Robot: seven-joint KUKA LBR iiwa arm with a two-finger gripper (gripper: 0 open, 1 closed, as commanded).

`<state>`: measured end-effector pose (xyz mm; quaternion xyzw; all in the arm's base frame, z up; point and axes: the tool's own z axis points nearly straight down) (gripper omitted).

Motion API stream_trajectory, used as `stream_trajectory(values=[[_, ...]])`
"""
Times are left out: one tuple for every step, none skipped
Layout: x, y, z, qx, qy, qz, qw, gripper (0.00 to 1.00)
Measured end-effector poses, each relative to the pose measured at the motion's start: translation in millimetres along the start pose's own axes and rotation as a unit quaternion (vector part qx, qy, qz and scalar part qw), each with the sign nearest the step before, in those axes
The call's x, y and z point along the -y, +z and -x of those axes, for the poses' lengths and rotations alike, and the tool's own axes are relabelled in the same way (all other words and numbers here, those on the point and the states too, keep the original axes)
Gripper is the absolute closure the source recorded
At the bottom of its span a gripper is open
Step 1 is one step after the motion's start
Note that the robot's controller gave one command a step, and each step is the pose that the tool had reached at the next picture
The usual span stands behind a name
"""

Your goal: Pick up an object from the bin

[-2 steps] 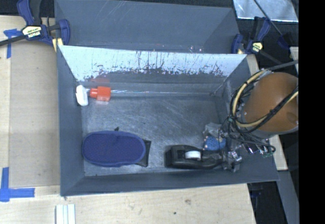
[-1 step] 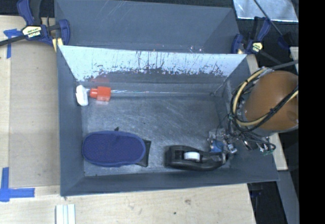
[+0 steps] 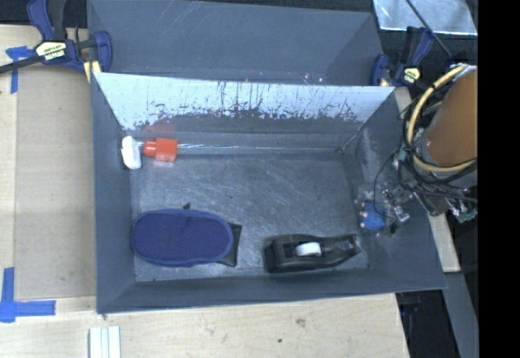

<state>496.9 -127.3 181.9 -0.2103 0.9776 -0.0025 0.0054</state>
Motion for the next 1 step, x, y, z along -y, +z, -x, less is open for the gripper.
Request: stream_trajectory(values=[[5.6,-94.3,2.2,-0.0007,-0.101,0.001,0.9948,1.0]])
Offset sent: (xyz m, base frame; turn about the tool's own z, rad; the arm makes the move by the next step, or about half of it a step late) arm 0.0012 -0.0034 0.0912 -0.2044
